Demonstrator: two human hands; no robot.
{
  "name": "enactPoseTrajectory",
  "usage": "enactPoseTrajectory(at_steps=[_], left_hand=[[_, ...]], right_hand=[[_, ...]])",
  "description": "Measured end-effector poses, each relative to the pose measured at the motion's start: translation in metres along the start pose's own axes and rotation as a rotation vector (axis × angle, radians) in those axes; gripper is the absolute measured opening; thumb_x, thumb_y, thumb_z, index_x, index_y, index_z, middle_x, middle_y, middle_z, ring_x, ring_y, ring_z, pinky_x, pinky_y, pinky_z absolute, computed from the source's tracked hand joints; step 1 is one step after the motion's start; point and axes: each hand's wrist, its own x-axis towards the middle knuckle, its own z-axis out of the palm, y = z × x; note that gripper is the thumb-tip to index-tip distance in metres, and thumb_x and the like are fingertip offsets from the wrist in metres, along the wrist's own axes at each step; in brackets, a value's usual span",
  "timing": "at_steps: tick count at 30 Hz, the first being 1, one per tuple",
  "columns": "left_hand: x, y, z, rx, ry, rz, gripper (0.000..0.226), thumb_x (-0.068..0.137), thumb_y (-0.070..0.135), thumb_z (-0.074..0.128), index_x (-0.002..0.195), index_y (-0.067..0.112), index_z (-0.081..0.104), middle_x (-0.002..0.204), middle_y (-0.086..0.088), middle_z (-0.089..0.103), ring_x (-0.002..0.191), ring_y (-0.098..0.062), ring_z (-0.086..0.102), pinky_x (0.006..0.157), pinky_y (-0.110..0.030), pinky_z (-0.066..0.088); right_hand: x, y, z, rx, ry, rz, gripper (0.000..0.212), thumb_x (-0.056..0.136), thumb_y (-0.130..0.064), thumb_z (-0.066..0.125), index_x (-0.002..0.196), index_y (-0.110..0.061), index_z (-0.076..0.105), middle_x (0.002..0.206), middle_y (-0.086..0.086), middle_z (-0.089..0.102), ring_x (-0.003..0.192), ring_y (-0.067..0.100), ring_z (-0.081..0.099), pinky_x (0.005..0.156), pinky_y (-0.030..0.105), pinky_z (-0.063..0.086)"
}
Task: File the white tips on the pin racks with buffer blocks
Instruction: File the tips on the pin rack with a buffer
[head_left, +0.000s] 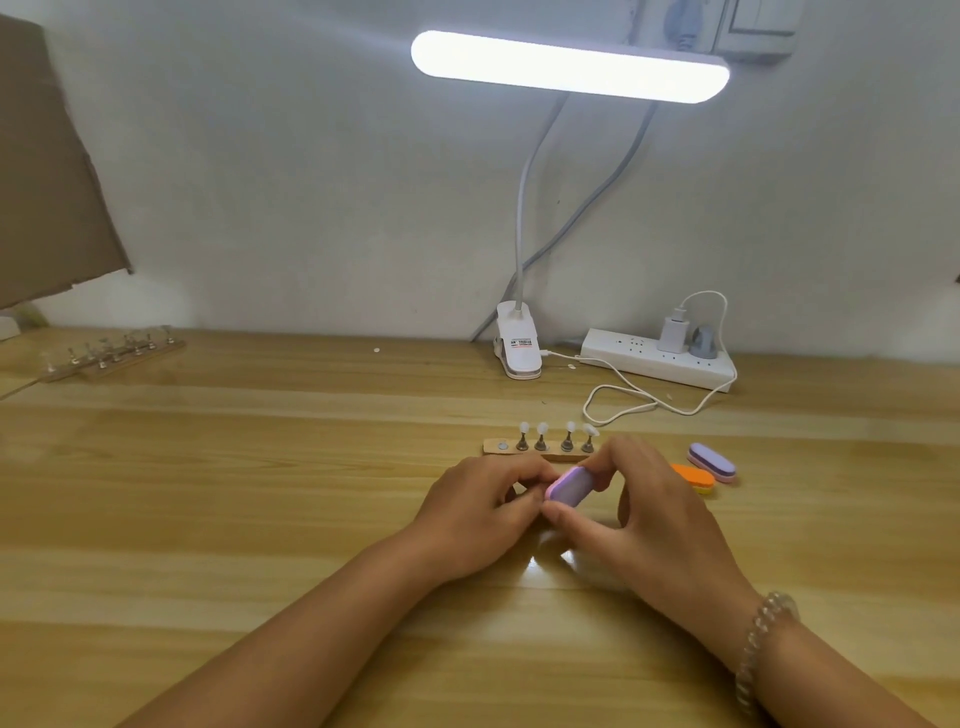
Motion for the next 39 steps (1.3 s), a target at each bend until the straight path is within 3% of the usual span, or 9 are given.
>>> enactPoseTrajectory(at_steps=[3,7,11,16,20,24,29,33,39], left_hand=[[0.0004,-0.0003,-0.0005,0.012,-0.003,0.008,0.018,0.097,0.026,0.057,0.092,0.040,0.068,0.076,0.027,0.062,0.062,0.001,0.049,0.062,-0.023,0.032],[-0.0004,-0.0005,-0.0008,0.007,-0.009,0.006,0.019,0.097,0.026,0.057,0.094,0.040,0.070,0.069,0.031,0.057,0.059,0.000,0.046,0.059,-0.021,0.030],[0.0005,0.0013,-0.0014,0.008,-0.008,0.007,0.026,0.097,0.027,0.058,0.085,0.050,0.063,0.071,0.034,0.059,0.060,0.003,0.048,0.059,-0.021,0.031],[0.0007,-0.0007,-0.0008,-0.006,-0.006,0.003,0.019,0.096,0.026,0.058,0.098,0.038,0.071,0.070,0.028,0.058,0.059,-0.001,0.045,0.060,-0.023,0.031],[0.0013,0.0001,-0.0016,-0.001,-0.011,0.004,0.027,0.097,0.028,0.059,0.085,0.051,0.064,0.071,0.031,0.059,0.060,0.001,0.047,0.060,-0.022,0.032],[0.0009,-0.0023,-0.0016,-0.010,-0.015,0.002,0.020,0.097,0.025,0.058,0.097,0.040,0.071,0.070,0.027,0.059,0.061,-0.002,0.046,0.060,-0.024,0.032],[0.0025,-0.0015,-0.0005,-0.019,-0.008,-0.001,0.018,0.097,0.026,0.059,0.095,0.039,0.071,0.079,0.024,0.064,0.064,0.000,0.049,0.063,-0.024,0.034],[0.0022,-0.0040,-0.0003,-0.035,-0.008,0.000,0.020,0.096,0.022,0.058,0.096,0.037,0.071,0.076,0.022,0.061,0.065,-0.003,0.047,0.064,-0.028,0.038],[0.0021,-0.0032,0.0004,-0.027,0.001,0.006,0.017,0.097,0.024,0.059,0.095,0.037,0.071,0.080,0.020,0.065,0.064,-0.003,0.049,0.063,-0.025,0.035]], right_hand=[[0.0042,0.0036,-0.0018,0.063,0.072,0.047,0.027,0.074,-0.046,0.076,0.081,-0.031,0.056,0.084,-0.016,0.056,0.077,0.002,0.050,0.061,0.026,0.038],[-0.0016,0.0016,-0.0001,0.028,-0.035,-0.026,0.033,0.071,-0.054,0.071,0.083,-0.032,0.050,0.083,-0.016,0.052,0.073,0.001,0.050,0.057,0.022,0.033],[0.0053,0.0053,-0.0024,0.098,0.066,0.062,0.028,0.072,-0.049,0.075,0.082,-0.031,0.057,0.086,-0.013,0.058,0.075,0.003,0.050,0.063,0.027,0.039],[-0.0011,0.0017,-0.0003,0.038,-0.051,-0.030,0.032,0.070,-0.050,0.075,0.083,-0.032,0.052,0.084,-0.015,0.053,0.072,0.004,0.051,0.056,0.023,0.036],[0.0063,0.0064,-0.0025,0.111,0.077,0.052,0.025,0.072,-0.044,0.078,0.081,-0.032,0.059,0.085,-0.012,0.057,0.076,0.004,0.051,0.062,0.025,0.036],[-0.0004,0.0020,0.0007,0.033,-0.069,-0.049,0.032,0.070,-0.050,0.075,0.084,-0.032,0.052,0.085,-0.015,0.053,0.072,0.003,0.051,0.057,0.021,0.034],[0.0060,0.0068,-0.0023,0.119,0.066,0.057,0.025,0.073,-0.041,0.078,0.082,-0.030,0.059,0.087,-0.011,0.058,0.078,0.005,0.052,0.064,0.027,0.040],[-0.0018,0.0016,0.0005,0.029,-0.097,-0.047,0.035,0.070,-0.051,0.074,0.087,-0.031,0.052,0.088,-0.015,0.053,0.075,0.004,0.051,0.058,0.024,0.039],[0.0034,0.0057,-0.0013,0.062,0.034,0.025,0.027,0.074,-0.044,0.077,0.085,-0.029,0.057,0.089,-0.013,0.056,0.079,0.002,0.052,0.063,0.026,0.040]])
